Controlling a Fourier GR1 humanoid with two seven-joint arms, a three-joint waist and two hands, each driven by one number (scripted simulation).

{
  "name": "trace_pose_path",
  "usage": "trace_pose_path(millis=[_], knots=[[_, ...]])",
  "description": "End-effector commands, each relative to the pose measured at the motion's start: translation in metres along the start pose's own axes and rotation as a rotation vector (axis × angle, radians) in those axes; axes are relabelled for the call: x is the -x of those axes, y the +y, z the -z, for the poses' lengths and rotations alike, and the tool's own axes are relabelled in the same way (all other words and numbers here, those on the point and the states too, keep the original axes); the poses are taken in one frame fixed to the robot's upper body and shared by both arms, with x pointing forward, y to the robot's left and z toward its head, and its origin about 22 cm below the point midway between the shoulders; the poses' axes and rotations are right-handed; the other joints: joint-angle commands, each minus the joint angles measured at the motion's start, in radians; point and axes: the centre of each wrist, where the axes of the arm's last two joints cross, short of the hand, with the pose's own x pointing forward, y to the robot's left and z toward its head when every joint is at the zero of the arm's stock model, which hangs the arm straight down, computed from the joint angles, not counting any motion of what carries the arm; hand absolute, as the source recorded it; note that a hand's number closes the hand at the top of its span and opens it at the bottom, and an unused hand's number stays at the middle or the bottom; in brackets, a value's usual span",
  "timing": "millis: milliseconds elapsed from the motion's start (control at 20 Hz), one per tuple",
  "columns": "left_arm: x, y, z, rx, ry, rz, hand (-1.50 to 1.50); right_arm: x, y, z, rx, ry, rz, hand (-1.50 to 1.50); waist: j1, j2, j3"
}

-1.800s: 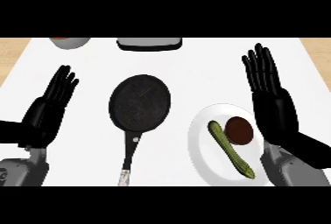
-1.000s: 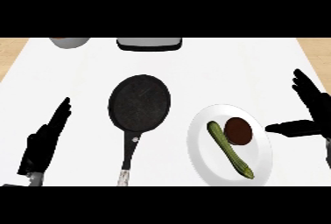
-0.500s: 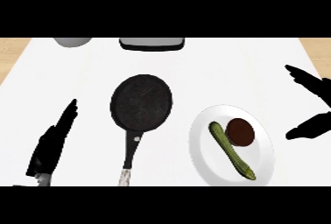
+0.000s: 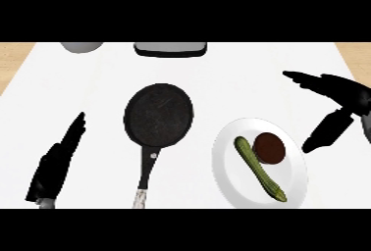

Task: Pick the cupcake from the plate and place it in the pan

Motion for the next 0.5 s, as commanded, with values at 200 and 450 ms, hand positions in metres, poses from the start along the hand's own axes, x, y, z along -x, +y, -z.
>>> trace_pose_path(millis=[200, 450], knots=[[-0.001, 0.008, 0.001, -0.012, -0.009, 0.018, 0.0, -0.029, 0.011, 0.031, -0.15, 0.081, -0.082, -1.5, -0.003, 0.001, 0.001], [0.001, 0.01, -0.001, -0.001, 0.012, 0.003, 0.0, -0.051, 0.033, 0.033, -0.231, 0.173, -0.223, -1.5, -0.009, -0.001, 0.0]])
